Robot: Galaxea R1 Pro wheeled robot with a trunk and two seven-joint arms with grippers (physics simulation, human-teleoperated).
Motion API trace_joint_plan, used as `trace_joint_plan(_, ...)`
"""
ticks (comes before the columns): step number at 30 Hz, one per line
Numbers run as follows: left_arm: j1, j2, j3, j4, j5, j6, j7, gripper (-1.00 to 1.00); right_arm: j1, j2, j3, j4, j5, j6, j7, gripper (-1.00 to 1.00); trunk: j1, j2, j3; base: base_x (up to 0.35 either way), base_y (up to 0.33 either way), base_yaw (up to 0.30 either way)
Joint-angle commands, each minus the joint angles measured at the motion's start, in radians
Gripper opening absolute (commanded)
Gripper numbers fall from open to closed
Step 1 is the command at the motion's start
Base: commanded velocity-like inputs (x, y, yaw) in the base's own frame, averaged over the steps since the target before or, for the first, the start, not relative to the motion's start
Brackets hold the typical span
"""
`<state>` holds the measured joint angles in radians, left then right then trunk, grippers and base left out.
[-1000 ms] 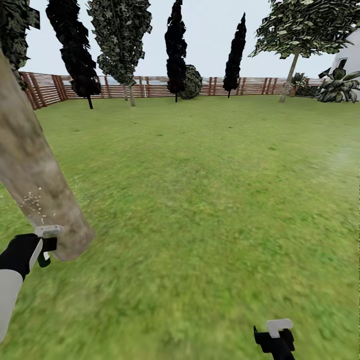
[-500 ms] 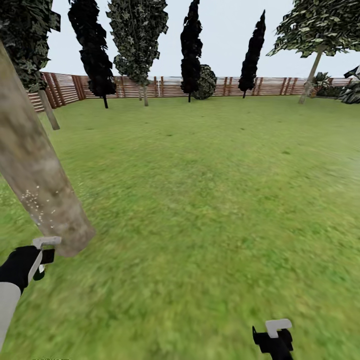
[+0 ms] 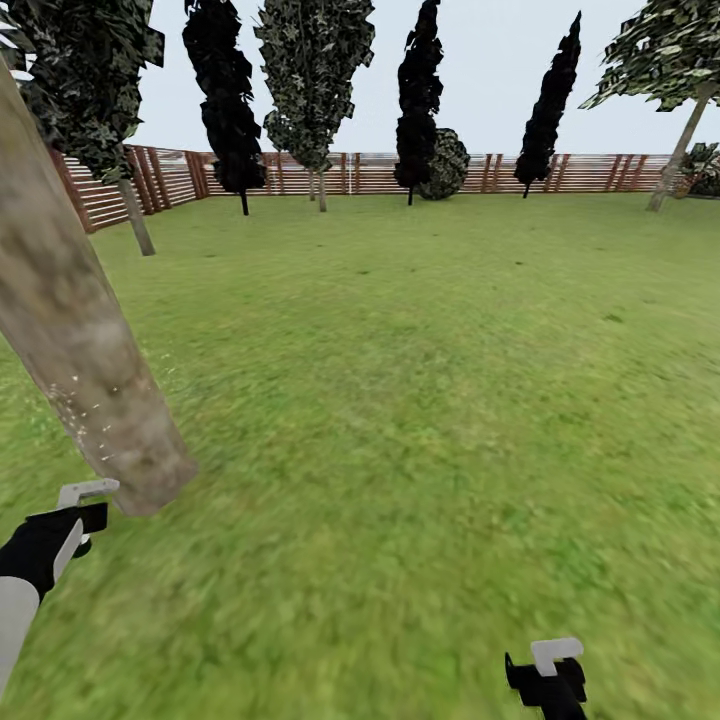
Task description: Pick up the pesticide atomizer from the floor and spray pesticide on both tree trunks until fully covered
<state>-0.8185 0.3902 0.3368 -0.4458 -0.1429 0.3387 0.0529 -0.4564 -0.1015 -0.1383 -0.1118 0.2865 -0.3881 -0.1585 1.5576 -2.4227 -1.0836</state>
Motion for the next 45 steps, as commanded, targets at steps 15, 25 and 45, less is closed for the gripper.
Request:
trace_joint_plan(15,-0.001,0.000,0.006,0.002,-0.009,0.006,-0.002,-1.00,-0.001,0.002,-0.007,0.001,0.010,-0.004,-0.003,1.00,0.000,0.000,-0.001,0.240,-0.186,0.168)
trace_joint_plan(25,-0.001,-0.001,0.061,0.004,-0.010,0.003,-0.004,-1.00,-0.001,0.002,-0.007,0.001,0.011,-0.003,-0.002,1.00,0.000,0.000,-0.001,0.120,-0.243,0.222)
trace_joint_plan(45,0.000,-0.002,0.061,0.006,-0.013,0.004,-0.004,-1.00,-0.001,0.005,-0.007,0.001,0.011,-0.003,-0.002,1.00,0.000,0.000,-0.001,0.161,-0.246,0.115)
